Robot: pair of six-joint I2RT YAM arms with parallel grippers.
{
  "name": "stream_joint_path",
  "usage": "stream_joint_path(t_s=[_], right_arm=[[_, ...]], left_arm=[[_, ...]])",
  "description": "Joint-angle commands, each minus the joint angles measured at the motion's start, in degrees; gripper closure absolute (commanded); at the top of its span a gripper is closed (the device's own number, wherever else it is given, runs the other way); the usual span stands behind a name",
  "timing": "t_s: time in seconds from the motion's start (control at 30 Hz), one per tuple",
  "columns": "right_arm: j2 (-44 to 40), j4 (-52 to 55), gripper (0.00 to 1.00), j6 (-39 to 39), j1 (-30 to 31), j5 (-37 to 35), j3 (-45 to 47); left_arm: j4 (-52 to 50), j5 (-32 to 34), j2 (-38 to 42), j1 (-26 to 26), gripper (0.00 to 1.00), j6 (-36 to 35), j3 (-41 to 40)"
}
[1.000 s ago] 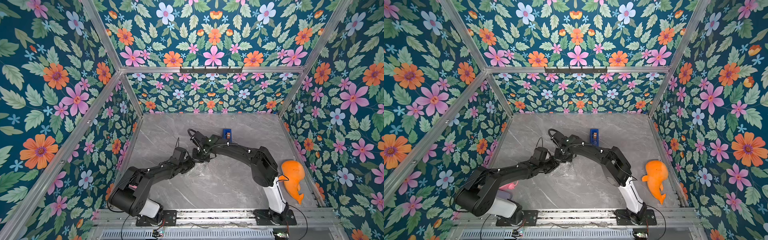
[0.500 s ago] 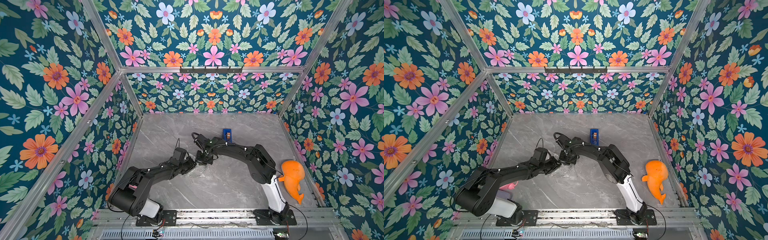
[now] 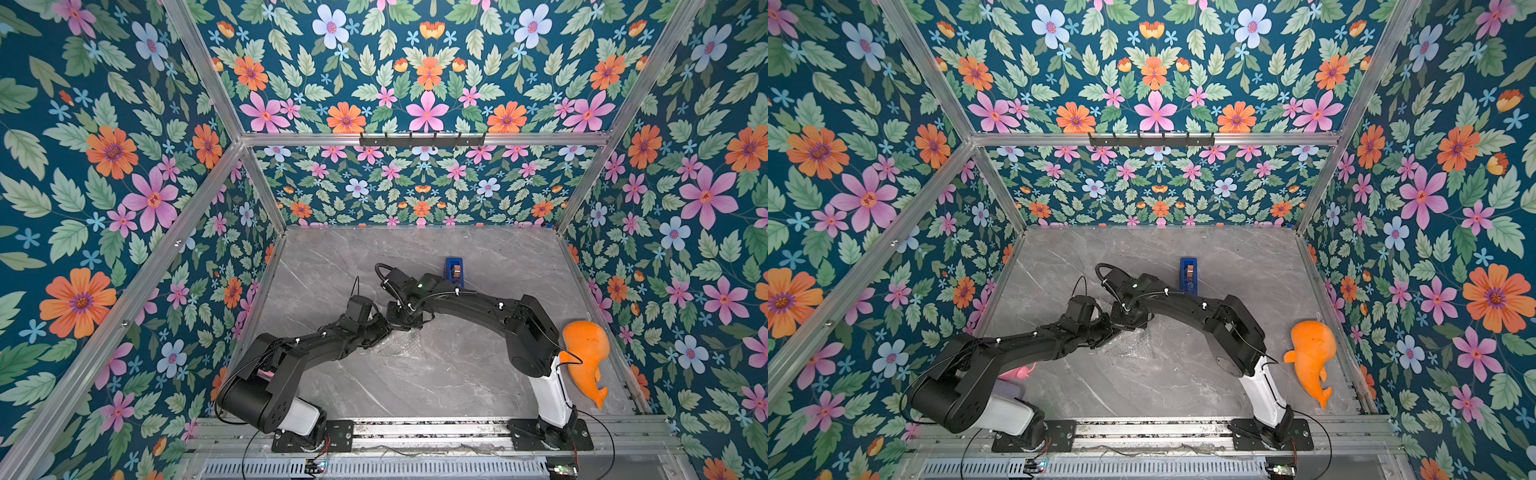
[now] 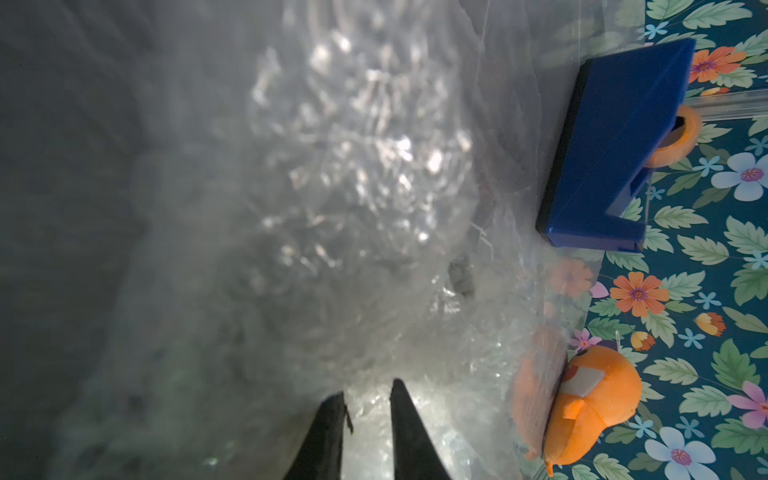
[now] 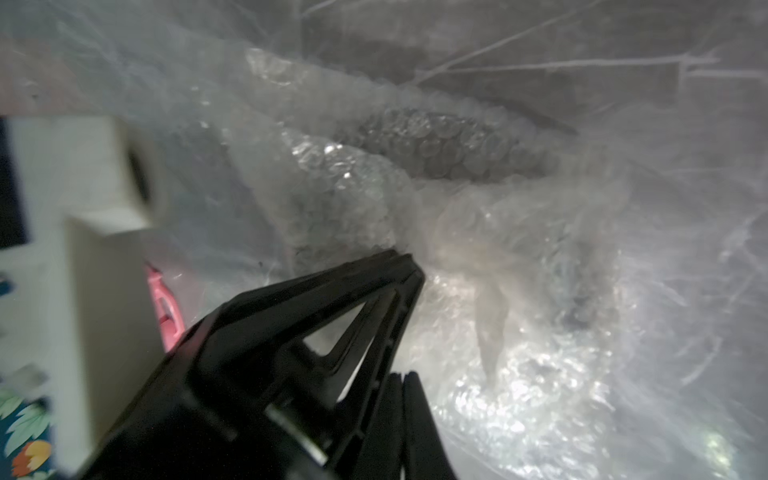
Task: Wrap dinner plates in bubble wrap
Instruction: Wrap the plate in the bubble wrap.
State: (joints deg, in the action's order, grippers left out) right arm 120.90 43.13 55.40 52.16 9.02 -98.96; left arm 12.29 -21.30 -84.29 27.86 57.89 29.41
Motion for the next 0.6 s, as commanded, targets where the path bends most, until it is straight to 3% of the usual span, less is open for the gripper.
stream_joint_path(t_s=[0.0, 0.3, 0.57], right_arm=[[0.74, -0.94, 0.97, 1.91, 0.01, 2.06, 1.05], [-3.53, -8.84, 1.00, 4.88, 0.68, 5.92, 15.54], [-4.67, -12.55, 1.00, 6.95, 0.05, 6.13, 20.16]], left_arm=[[1.07, -0.88, -0.02, 0.00, 0.77, 0.75, -0.14], [2.17, -1.26, 0.37, 0.00, 0.75, 1.88, -0.62], [-0.62, 0.37, 9.42, 1.38, 0.89, 3.99, -3.62]])
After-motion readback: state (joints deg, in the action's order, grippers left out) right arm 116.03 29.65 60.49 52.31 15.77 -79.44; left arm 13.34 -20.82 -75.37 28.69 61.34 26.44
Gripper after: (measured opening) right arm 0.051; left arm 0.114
